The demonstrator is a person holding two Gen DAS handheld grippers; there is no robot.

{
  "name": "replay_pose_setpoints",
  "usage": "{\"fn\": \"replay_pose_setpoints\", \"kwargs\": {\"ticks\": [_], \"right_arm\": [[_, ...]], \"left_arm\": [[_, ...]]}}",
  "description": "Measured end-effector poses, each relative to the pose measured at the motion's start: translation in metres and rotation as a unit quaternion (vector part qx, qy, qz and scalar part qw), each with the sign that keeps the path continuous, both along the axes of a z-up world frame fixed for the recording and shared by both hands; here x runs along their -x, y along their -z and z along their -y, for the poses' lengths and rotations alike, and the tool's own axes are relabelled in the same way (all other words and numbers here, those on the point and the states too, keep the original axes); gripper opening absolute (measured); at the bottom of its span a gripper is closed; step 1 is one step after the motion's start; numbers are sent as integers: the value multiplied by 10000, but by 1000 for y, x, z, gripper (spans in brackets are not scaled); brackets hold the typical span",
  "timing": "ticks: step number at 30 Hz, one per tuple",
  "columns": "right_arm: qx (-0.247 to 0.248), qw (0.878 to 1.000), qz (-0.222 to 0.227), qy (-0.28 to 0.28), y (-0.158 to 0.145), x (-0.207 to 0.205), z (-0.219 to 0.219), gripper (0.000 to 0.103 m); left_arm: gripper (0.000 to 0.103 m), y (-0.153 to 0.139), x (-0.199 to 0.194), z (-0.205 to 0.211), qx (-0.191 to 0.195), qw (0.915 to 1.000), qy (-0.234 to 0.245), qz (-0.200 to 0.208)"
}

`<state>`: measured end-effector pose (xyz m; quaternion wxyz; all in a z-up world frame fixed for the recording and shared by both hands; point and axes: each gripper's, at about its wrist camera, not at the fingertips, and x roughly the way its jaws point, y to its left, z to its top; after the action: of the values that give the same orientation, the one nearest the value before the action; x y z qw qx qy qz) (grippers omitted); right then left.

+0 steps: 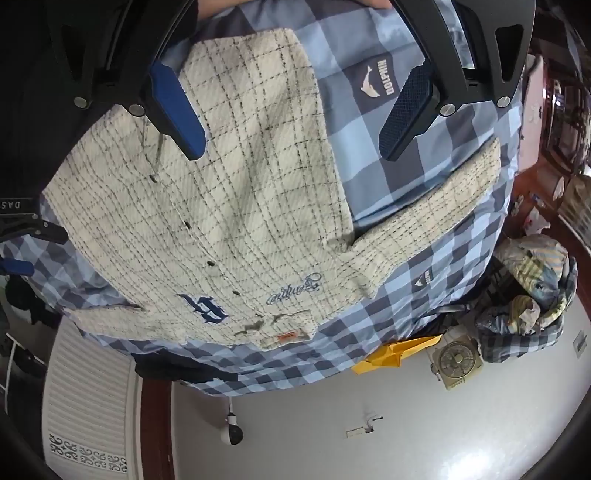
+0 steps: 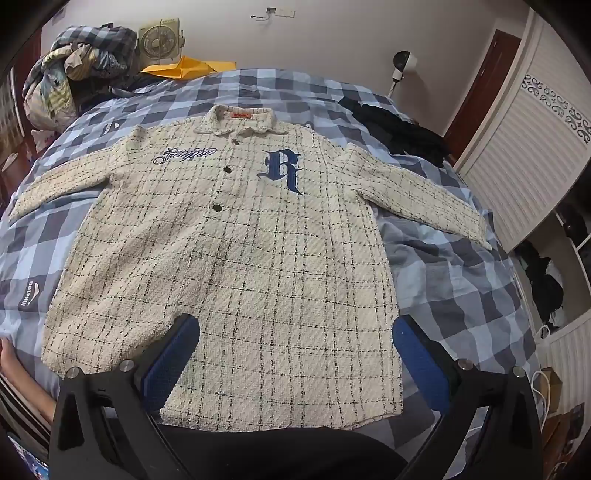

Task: Fold small clothes

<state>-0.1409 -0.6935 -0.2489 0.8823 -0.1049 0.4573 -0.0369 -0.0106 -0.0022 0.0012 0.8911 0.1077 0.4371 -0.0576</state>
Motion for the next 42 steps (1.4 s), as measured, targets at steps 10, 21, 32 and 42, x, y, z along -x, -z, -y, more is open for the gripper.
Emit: {"fn": "replay_pose_setpoints", "kwargs": {"ticks": [10, 21, 32, 42], "right_arm": [[7, 10000, -1, -5, 0, 1, 0, 102], [3, 10000, 0, 1, 0, 0, 0, 102], [-660, 9972, -340, 45, -3, -7, 19, 102], [-715, 9905, -750, 900, -17, -50, 124, 102]], "left_arm": [[96, 2, -2, -3, -3, 10000, -79, -59], [96, 1, -5, -5, 35, 9999, -111, -118], [96, 5, -10, -15, 143, 9992, -303, -234], [96, 8, -21, -35, 343, 9956, -796, -347]]}}
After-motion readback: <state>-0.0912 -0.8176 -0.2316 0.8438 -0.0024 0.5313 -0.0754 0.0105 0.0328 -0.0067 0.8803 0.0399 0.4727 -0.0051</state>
